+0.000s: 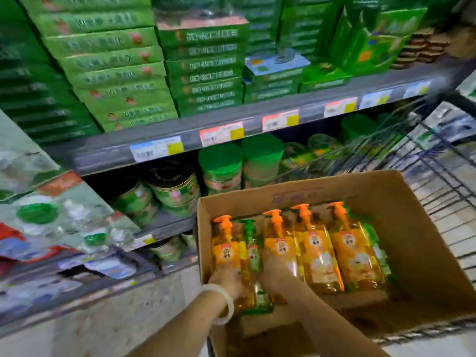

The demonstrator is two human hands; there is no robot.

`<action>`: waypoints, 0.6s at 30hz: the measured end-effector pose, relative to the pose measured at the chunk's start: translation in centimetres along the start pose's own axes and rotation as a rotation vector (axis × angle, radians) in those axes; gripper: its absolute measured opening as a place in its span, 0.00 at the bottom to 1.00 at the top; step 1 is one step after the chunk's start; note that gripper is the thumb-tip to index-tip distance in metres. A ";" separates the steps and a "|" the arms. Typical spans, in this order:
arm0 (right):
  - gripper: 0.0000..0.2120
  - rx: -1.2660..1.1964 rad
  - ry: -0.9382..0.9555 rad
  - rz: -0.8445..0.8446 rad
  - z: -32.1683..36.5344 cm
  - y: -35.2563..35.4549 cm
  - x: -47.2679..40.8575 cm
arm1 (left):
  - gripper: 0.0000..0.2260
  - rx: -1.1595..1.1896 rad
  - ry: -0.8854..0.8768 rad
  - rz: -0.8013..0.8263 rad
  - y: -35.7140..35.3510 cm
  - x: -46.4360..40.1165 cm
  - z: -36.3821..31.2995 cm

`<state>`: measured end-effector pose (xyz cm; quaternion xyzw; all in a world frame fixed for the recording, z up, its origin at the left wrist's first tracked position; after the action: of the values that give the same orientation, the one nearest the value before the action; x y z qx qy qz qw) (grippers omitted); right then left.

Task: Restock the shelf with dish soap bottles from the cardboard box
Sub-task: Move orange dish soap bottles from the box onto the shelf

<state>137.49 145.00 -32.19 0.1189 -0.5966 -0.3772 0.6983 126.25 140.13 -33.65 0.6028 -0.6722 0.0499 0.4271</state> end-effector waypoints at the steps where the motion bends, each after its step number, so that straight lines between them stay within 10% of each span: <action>1: 0.28 -0.062 -0.015 0.046 0.1 -0.8 -0.6 | 0.17 0.041 0.044 -0.054 -0.3 -0.3 0.5; 7: 0.28 -0.345 -0.069 0.247 0.1 -3.3 -5.5 | 0.22 0.123 0.349 -0.361 -1.6 -3.5 1.7; 18: 0.21 -0.476 -0.176 0.499 -0.6 -4.0 -7.9 | 0.32 0.037 0.474 -0.297 -2.9 -4.6 2.9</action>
<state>136.49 147.38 -40.71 -0.2297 -0.5604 -0.3321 0.7231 126.79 141.20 -39.67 0.6738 -0.4568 0.1389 0.5640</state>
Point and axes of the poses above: each hand's wrist, its own x-axis away from the middle knuckle, its own y-axis out of the back of the hand, z = x × y, the point moved 5 cm from there along -x, towards the middle knuckle, and after that the axes turned 13 degrees about -y, right-handed, at the moved point
